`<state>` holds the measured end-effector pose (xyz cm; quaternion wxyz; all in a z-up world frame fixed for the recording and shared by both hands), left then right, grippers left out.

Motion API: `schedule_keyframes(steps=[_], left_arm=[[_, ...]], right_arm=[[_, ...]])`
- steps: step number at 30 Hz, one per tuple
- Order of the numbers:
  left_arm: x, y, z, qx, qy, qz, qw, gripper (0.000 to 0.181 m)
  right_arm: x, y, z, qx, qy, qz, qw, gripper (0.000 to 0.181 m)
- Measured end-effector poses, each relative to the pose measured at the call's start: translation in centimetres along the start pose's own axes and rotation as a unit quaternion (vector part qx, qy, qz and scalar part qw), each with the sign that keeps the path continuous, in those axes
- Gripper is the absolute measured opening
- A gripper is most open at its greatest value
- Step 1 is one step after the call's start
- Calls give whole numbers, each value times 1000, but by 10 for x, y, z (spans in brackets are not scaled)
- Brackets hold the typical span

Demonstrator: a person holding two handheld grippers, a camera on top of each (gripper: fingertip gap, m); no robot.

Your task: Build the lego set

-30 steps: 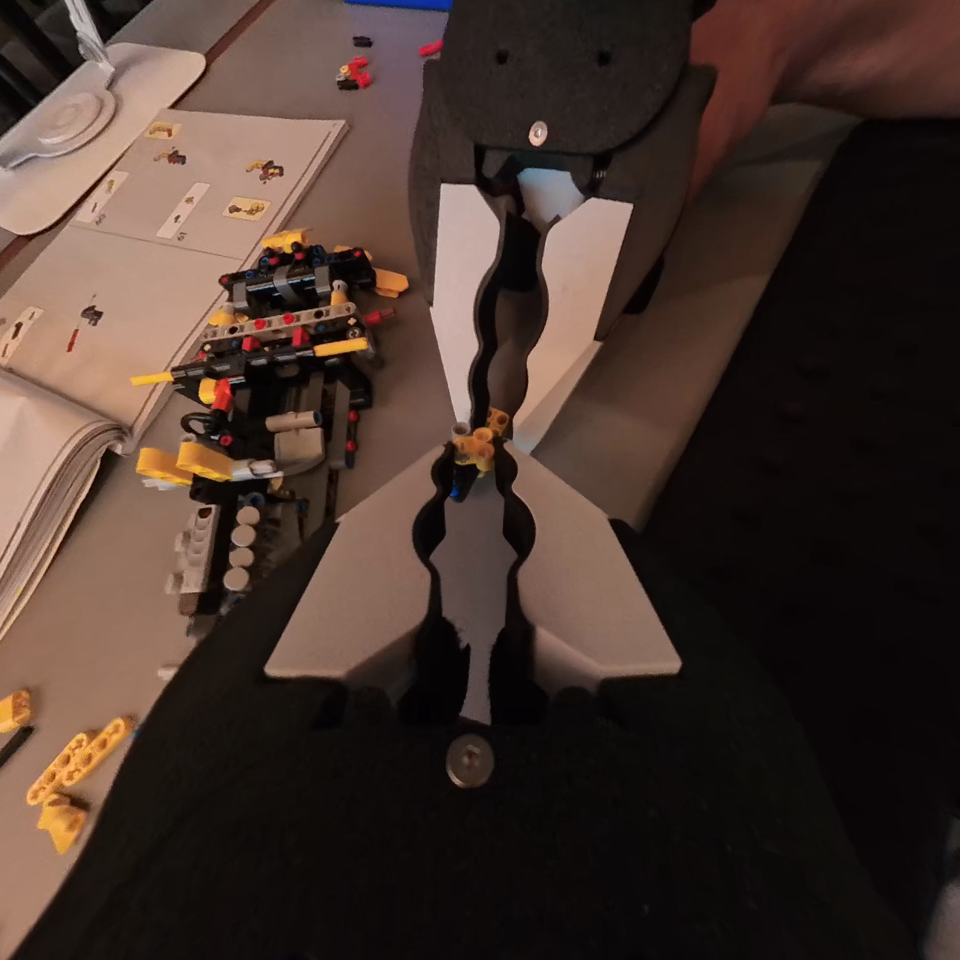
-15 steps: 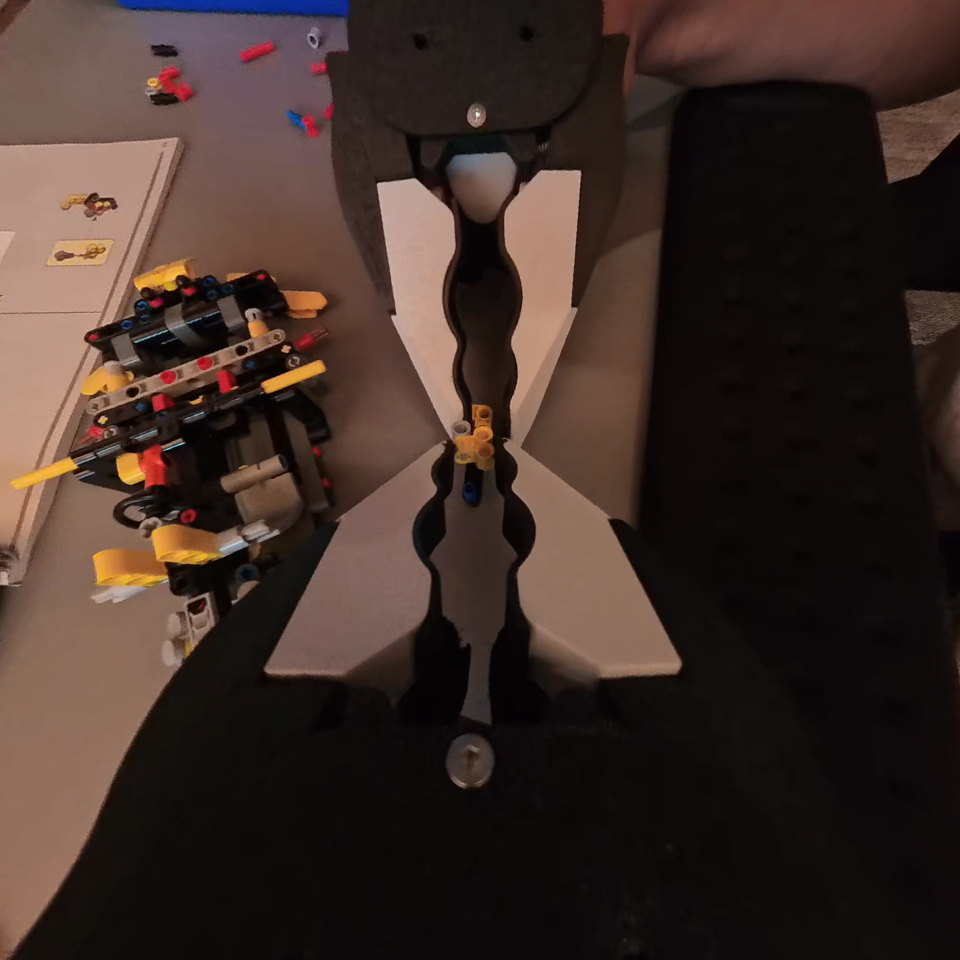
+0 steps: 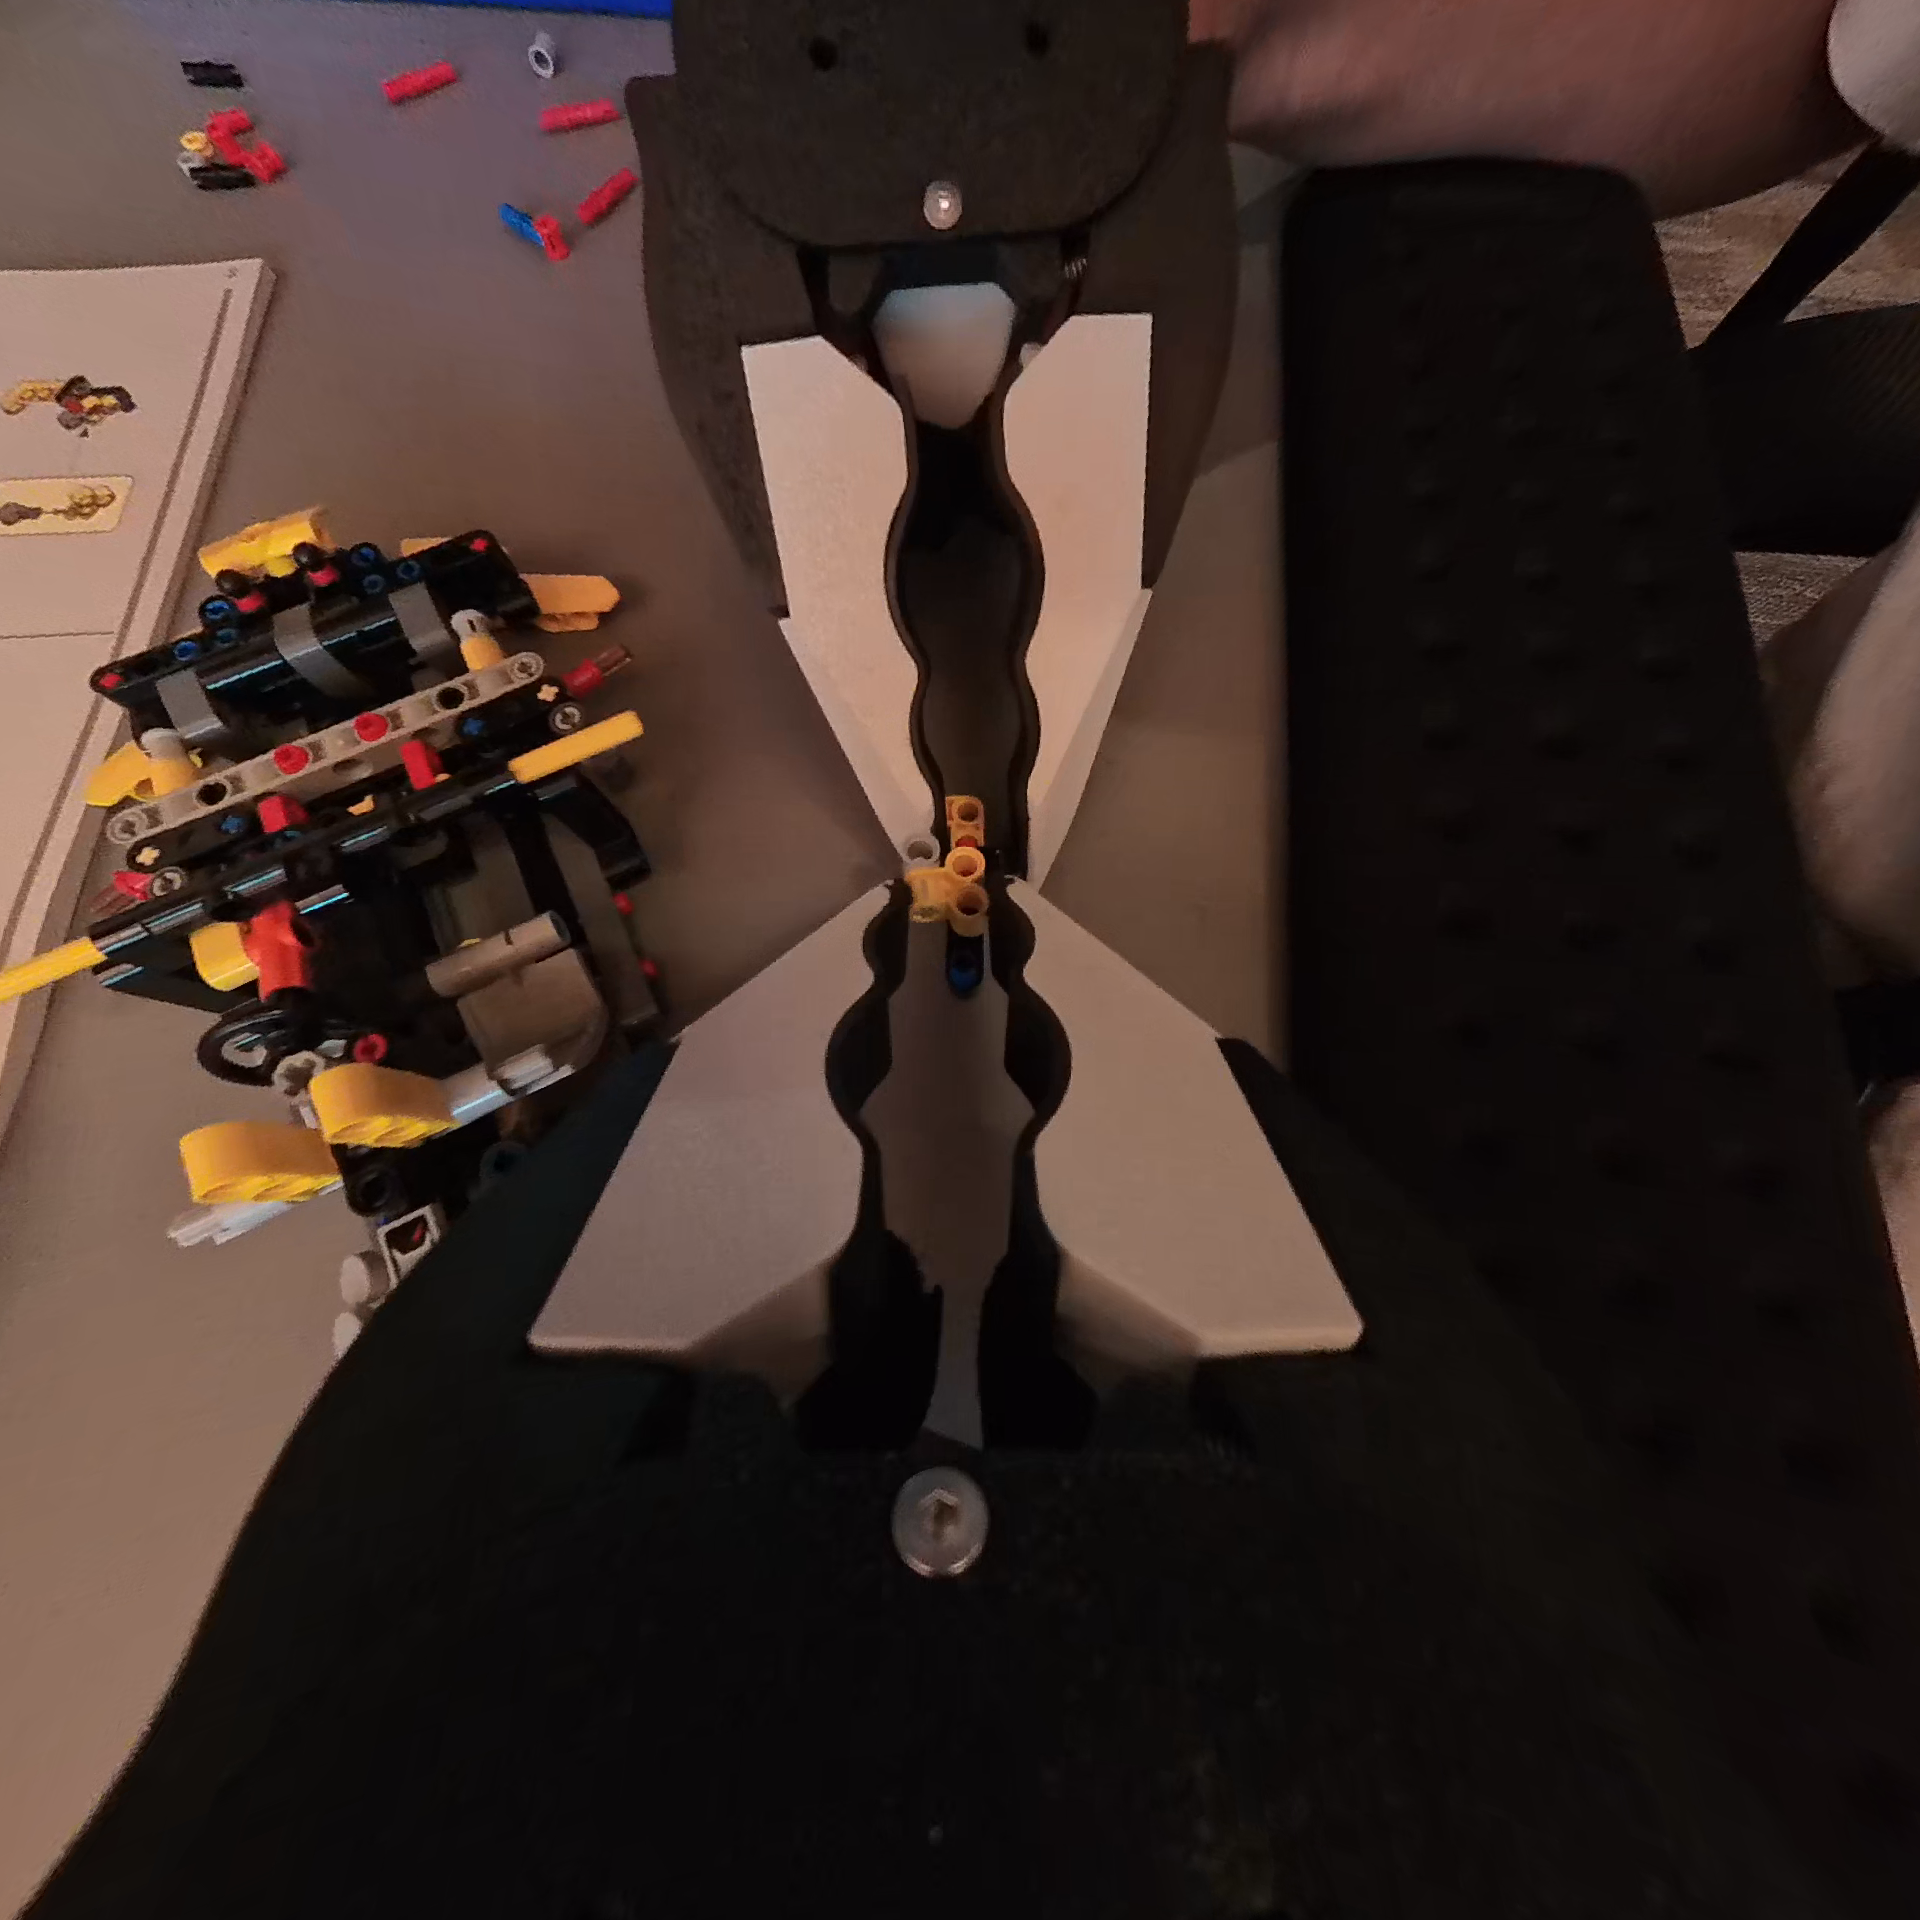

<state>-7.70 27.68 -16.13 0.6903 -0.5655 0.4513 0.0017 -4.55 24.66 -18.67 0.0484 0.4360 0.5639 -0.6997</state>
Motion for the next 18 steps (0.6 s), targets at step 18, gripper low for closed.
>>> schedule_keyframes(steps=[18], left_arm=[[1, -1, 0, 71, 22, 83, 994, 16]], right_arm=[[1, 0, 1, 0, -4, 0, 1000, 15]])
Point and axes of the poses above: each gripper's, where its closed fingertips meet, x out along the fingers, y out of its underside, z = x × y across the jaws, the point moved 3 cm from there along -x, back along the fingers, and after that the axes turned 3 degrees about -x, right-handed, at the moved point
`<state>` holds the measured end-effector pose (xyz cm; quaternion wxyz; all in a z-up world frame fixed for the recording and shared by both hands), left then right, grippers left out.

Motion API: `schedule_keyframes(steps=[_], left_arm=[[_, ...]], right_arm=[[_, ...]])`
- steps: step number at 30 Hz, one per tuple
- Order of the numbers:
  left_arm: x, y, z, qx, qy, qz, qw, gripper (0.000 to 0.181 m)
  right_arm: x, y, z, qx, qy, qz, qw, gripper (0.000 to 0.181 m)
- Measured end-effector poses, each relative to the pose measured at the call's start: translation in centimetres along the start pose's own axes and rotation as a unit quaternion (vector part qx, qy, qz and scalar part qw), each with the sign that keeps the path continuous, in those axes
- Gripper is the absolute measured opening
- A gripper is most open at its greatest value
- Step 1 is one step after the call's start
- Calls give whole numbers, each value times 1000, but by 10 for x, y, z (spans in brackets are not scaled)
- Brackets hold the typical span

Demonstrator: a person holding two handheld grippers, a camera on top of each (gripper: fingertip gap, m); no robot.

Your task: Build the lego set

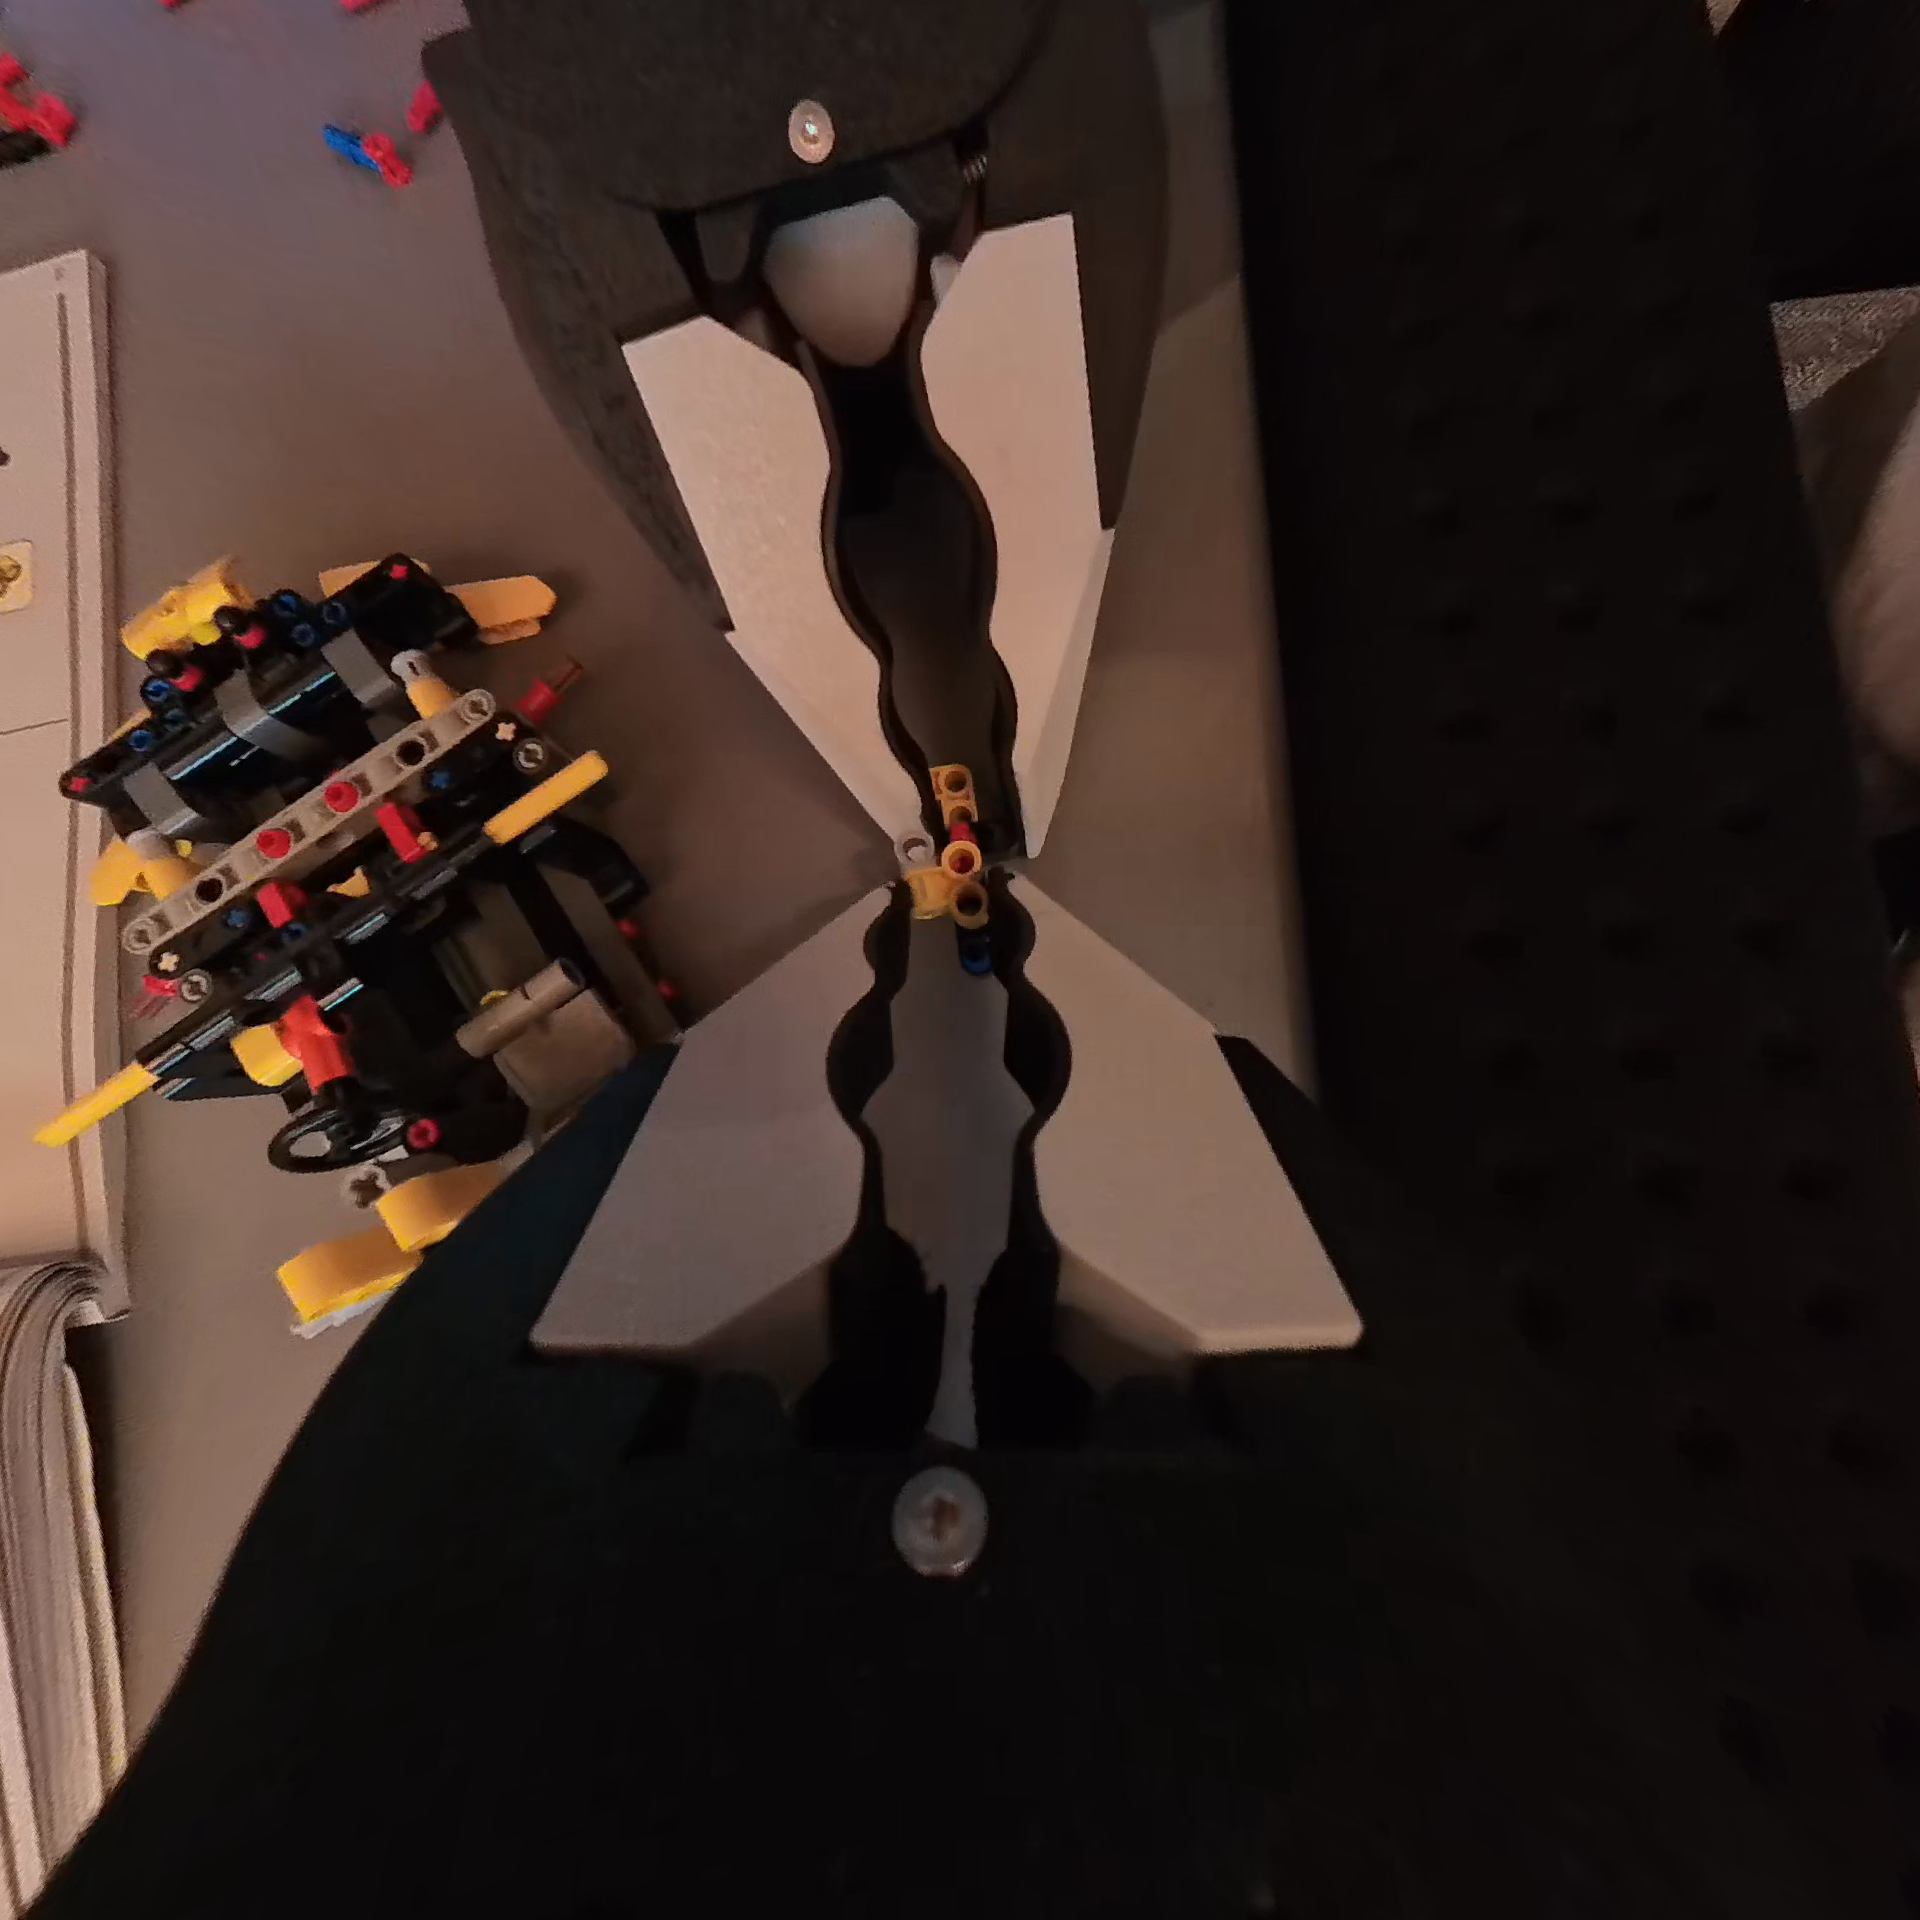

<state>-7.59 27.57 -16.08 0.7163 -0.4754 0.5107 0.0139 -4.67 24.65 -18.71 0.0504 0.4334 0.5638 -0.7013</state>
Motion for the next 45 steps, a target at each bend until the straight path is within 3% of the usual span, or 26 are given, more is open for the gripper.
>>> schedule_keyframes(steps=[11, 17, 20, 26, 29, 32, 45], left_arm=[[1, -3, -2, 89, -27, 83, 992, 15], [1, -3, -2, 85, -15, 83, 993, 15], [2, -4, -5, 73, -8, 72, 995, 15], [2, -5, -9, 81, -11, 76, 994, 15], [3, -6, -9, 77, -12, 77, 994, 15], [4, -7, -8, 74, -12, 79, 994, 15], [5, -7, -4, 75, -21, 69, 995, 15]], right_arm=[[0, 0, 0, 0, 0, 0, 1000, 15], [0, -1, 2, -20, 20, 0, 1000, 15], [-4, -3, 2, -37, 49, -13, 998, 30], [-32, -18, -5, -39, 75, -85, 993, 8], [-32, -29, 7, -33, 34, -128, 991, 4], [-25, -28, 5, -71, 84, -114, 987, 0], [-17, -18, 1, -92, 100, -77, 988, 0]])
Point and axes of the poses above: each gripper's, where its closed fingertips meet, x out along the fingers, y out of its underside, z = x × y across the jaws, the point moved 3 cm from there along -x, back along the fingers, and after that the axes turned 3 degrees about -x, right-handed, at the moved point
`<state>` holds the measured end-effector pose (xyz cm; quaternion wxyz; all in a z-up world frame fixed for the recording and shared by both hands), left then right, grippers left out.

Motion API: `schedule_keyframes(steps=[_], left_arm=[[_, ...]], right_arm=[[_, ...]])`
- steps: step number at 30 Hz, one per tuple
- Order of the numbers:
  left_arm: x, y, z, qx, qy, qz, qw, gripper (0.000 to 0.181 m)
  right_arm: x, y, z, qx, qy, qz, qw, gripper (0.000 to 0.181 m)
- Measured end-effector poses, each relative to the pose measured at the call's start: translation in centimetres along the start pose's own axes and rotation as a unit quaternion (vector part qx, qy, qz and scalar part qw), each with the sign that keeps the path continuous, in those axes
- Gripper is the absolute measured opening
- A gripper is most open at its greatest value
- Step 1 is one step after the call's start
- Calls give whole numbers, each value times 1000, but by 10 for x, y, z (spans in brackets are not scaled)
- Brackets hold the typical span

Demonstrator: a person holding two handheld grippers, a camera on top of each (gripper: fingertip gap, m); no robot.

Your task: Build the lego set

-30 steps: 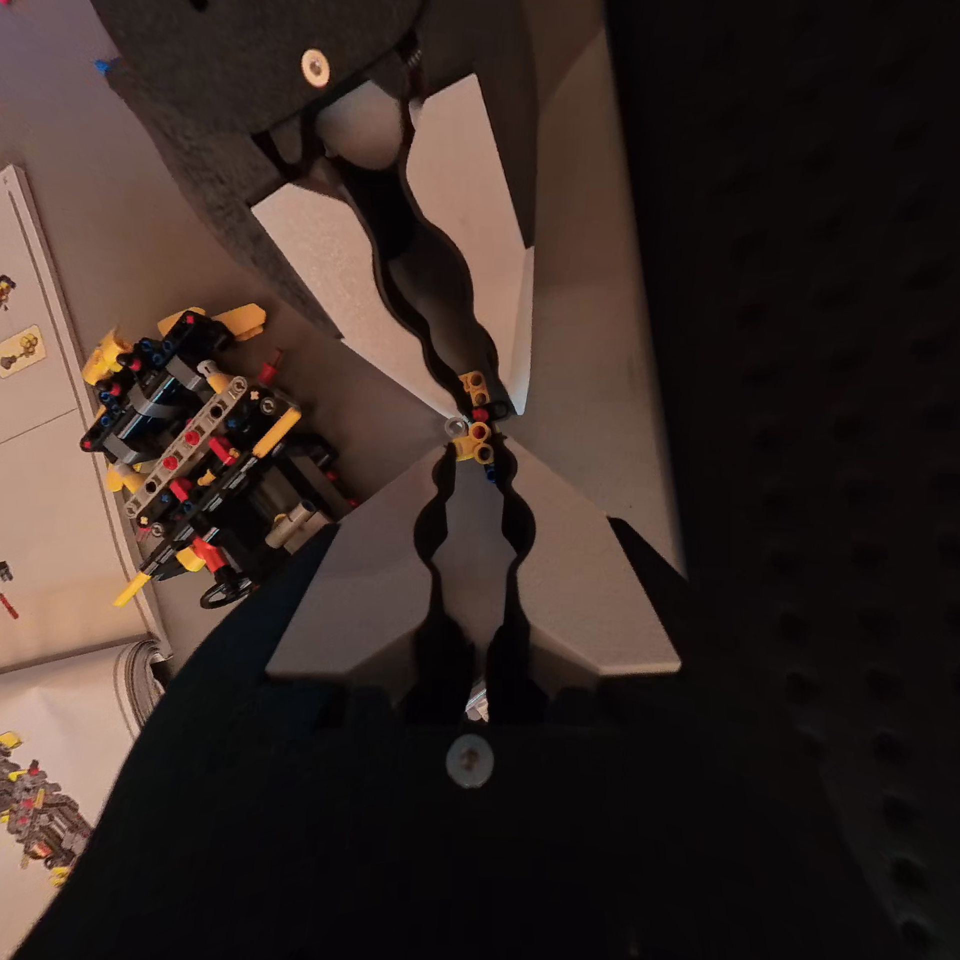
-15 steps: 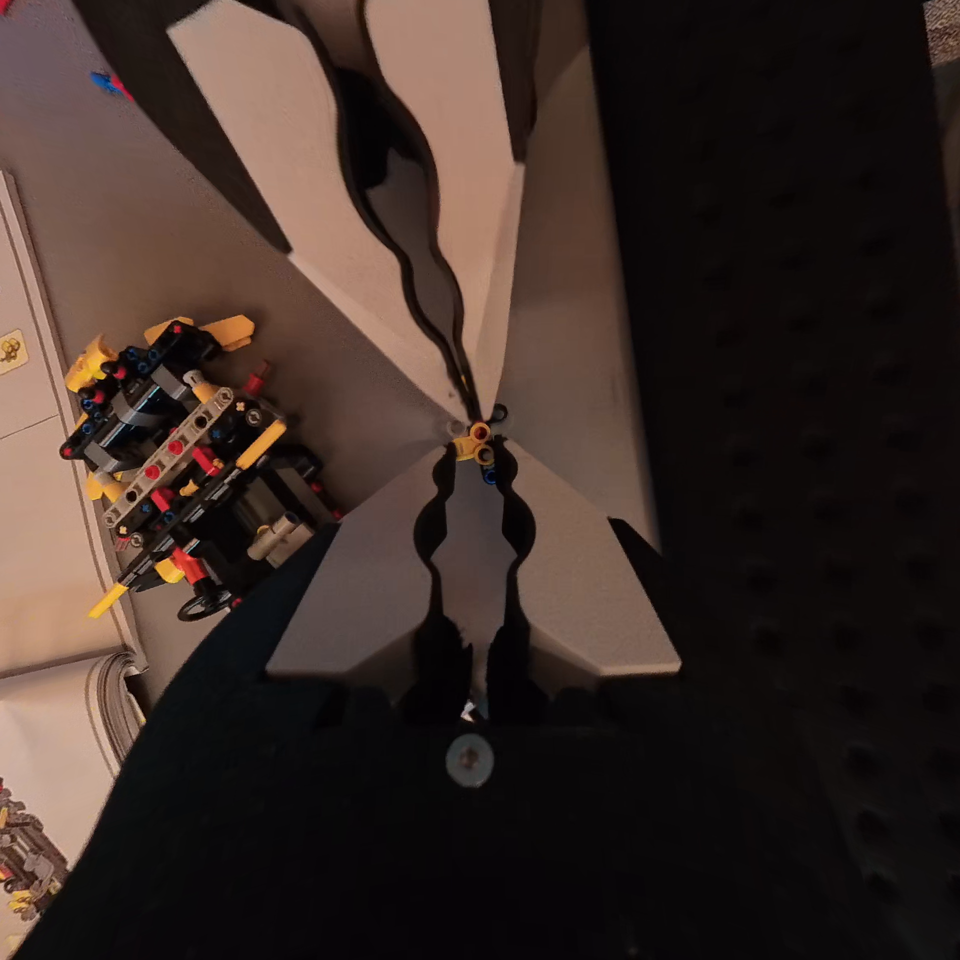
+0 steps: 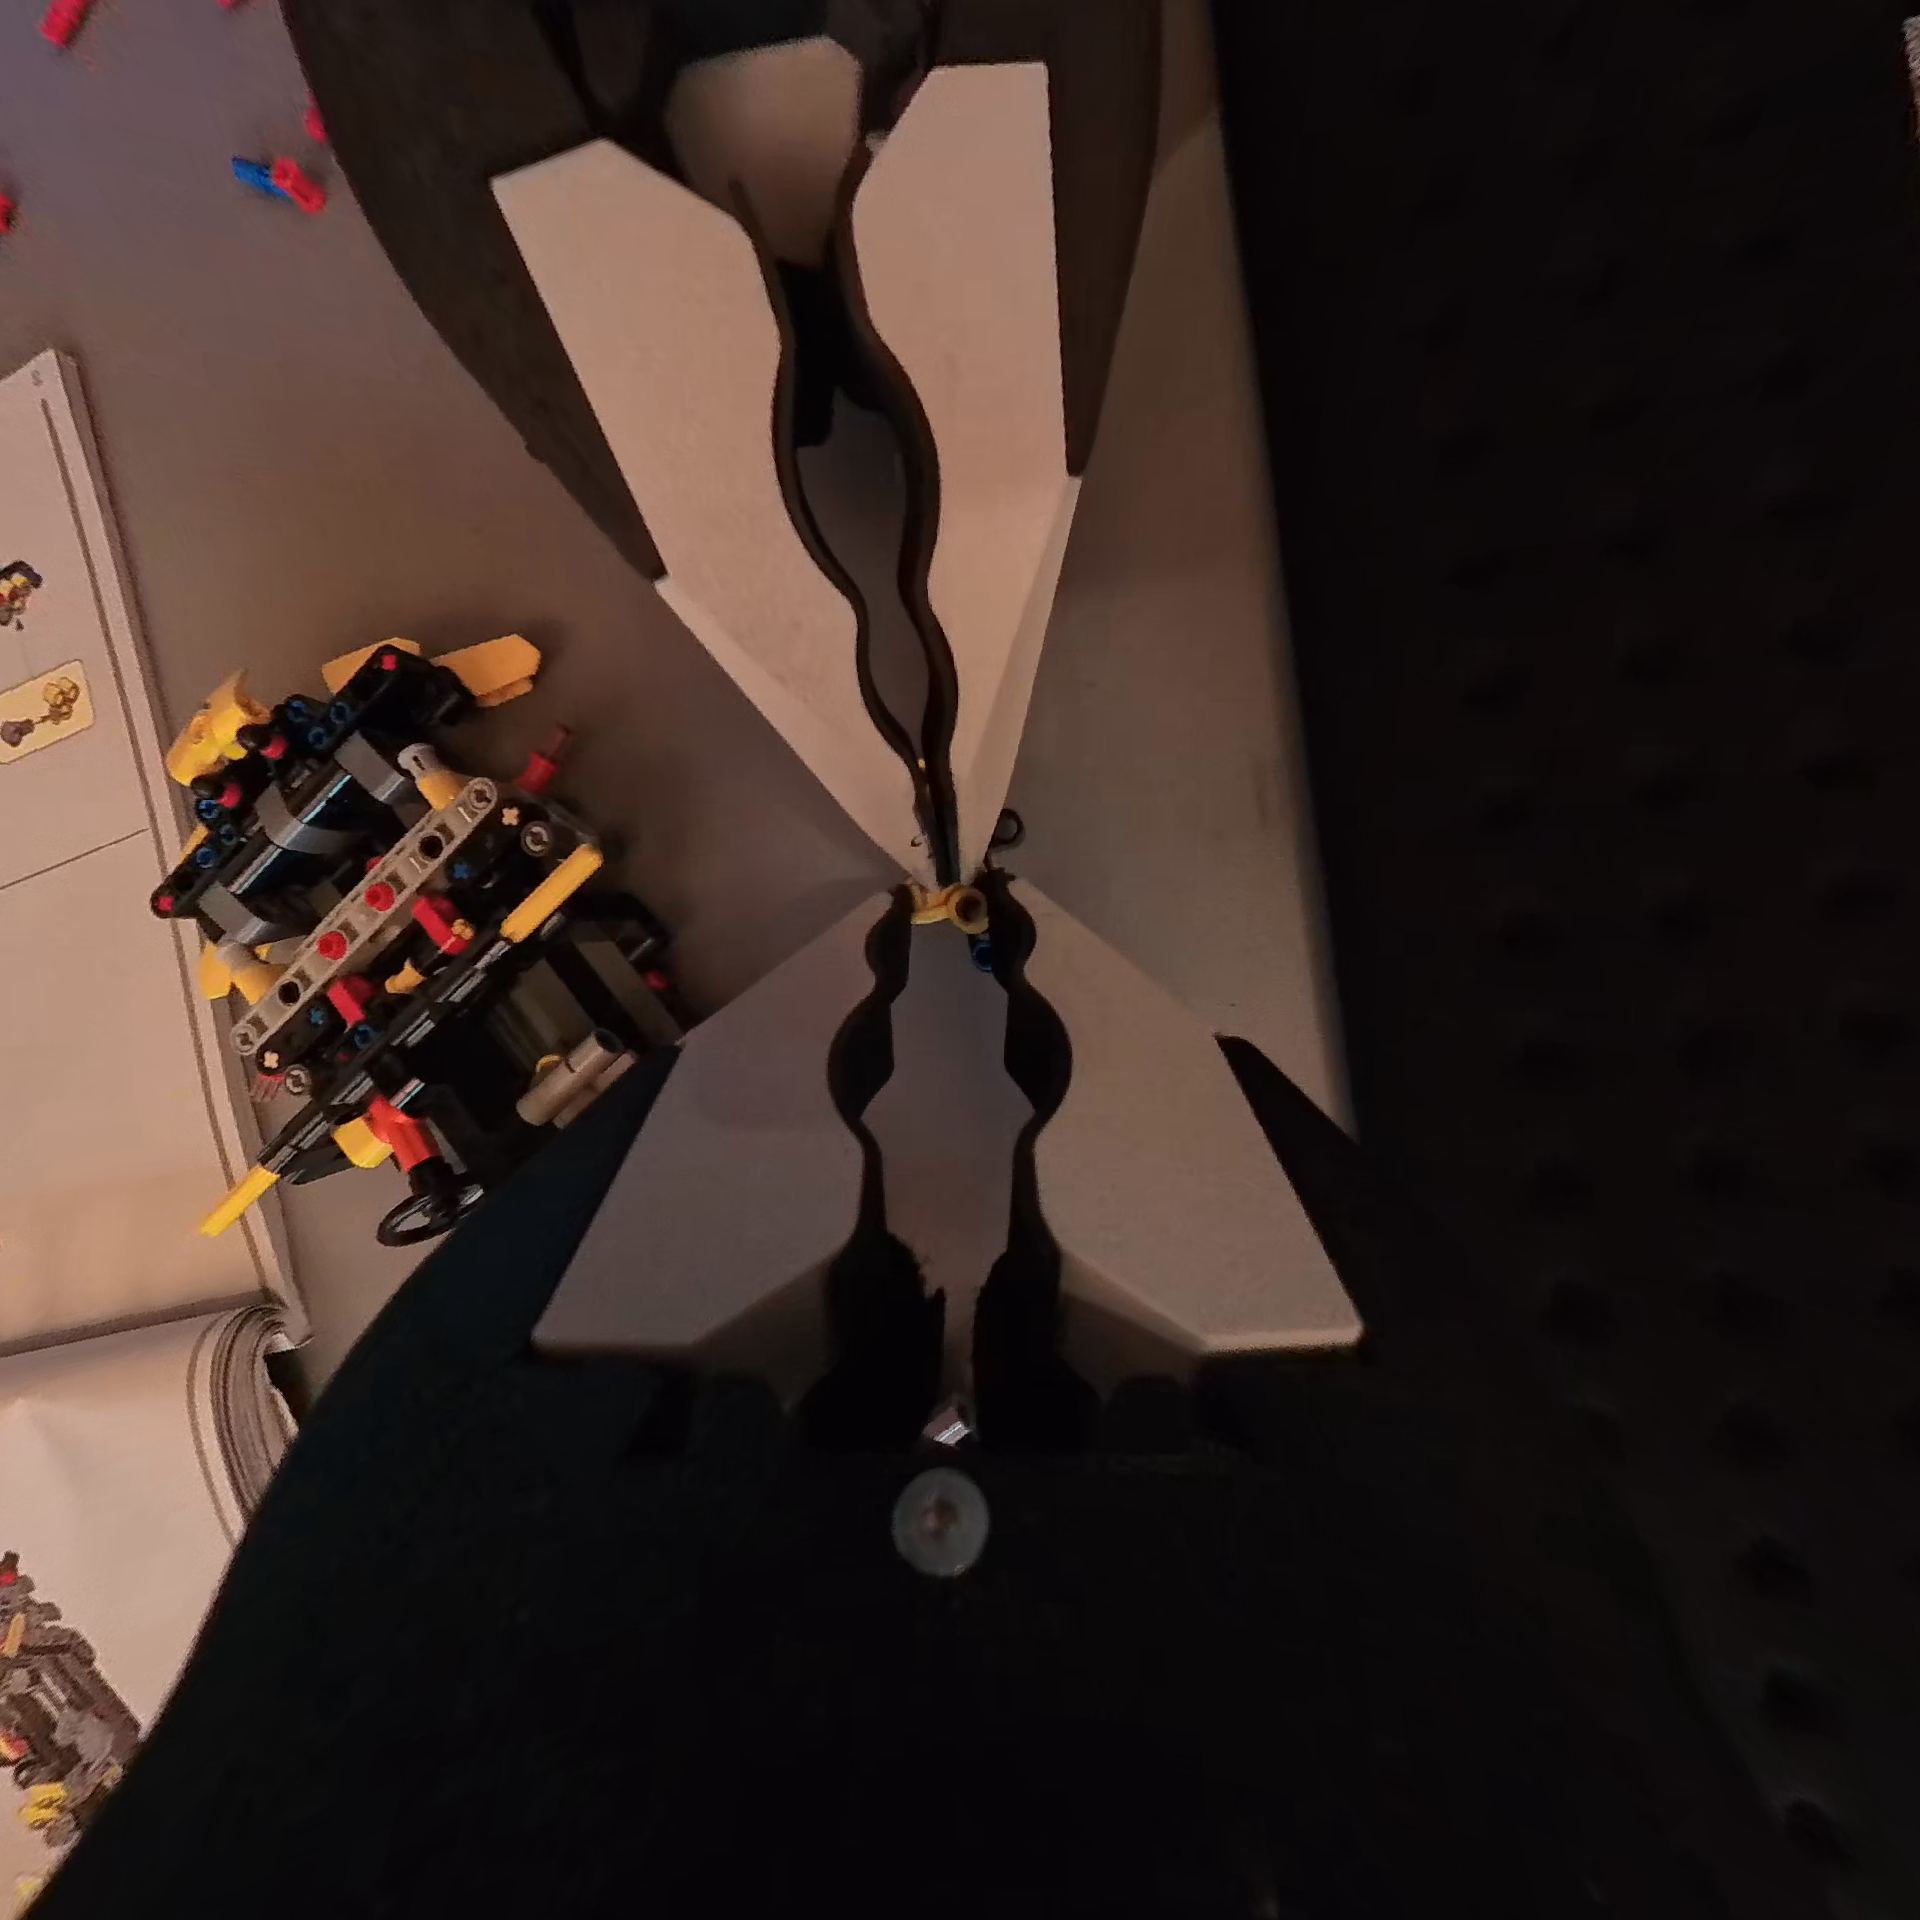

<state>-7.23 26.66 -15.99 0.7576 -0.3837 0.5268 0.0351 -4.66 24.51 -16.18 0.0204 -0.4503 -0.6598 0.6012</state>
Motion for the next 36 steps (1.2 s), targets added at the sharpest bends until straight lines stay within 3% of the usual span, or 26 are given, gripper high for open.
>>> schedule_keyframes(steps=[7, 12, 15, 19, 27, 36], left_arm=[[0, 2, -1, -9, -12, -18, 1000, 15], [1, 2, -3, -24, -1, -35, 999, 16], [2, 5, -3, -39, 4, -46, 998, 16], [2, 6, -3, -52, 9, -58, 997, 16], [5, 3, -1, -63, -8, -75, 995, 16], [8, 6, 1, -76, -31, -93, 992, 16]], right_arm=[[1, -2, 1, -32, 10, 36, 999, 0], [-6, -2, 0, 17, -6, 11, 1000, 0], [-19, -5, -7, 65, -25, -17, 997, 21], [-11, 17, 6, 74, -76, 56, 993, 36], [6, 21, 11, 73, -82, 77, 991, 16], [6, 23, 9, 140, -119, 75, 980, 16]])
Point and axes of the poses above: each gripper's, where its closed fingertips meet, x out along the fingers, y out of its underside, z = x × y across the jaws, the point moved 3 cm from there along -x, back along the fingers, and after that the axes turned 3 degrees about -x, right-handed, at the moved point
